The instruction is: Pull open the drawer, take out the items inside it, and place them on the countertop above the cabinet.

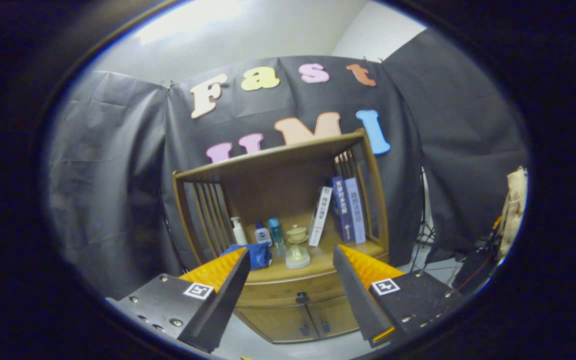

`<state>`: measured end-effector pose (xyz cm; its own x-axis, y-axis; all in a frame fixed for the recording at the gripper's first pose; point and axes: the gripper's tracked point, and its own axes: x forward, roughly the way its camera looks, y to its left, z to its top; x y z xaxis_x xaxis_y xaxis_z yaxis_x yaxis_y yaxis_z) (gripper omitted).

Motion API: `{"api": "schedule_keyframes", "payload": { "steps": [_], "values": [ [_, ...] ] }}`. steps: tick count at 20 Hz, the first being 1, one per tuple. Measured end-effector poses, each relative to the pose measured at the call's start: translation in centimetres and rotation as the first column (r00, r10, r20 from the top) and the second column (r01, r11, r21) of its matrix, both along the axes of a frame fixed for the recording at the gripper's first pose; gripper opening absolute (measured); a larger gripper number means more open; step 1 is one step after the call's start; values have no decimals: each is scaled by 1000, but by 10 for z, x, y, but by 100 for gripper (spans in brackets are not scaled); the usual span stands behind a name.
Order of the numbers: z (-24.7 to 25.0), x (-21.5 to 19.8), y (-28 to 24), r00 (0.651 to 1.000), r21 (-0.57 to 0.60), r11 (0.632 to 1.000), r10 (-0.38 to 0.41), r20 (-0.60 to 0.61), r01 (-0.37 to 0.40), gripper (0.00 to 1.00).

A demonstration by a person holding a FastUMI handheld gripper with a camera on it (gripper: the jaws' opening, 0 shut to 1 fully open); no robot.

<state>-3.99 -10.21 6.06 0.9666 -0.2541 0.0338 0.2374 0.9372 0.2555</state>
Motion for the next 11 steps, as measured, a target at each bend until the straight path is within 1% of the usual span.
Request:
{"api": "schedule_keyframes", "payload": {
  "steps": [3,6,8,11],
  "values": [
    [0,-24,-14,999,-36,999,-38,-12,38,99],
    [-9,-28,-16,997,-52,998,-44,-57,41,99],
    [-18,-24,-14,994,-83,996,-36,-102,27,99],
    [-25,-8,4,991,-87,996,14,-131,-25,99]
  ]
}}
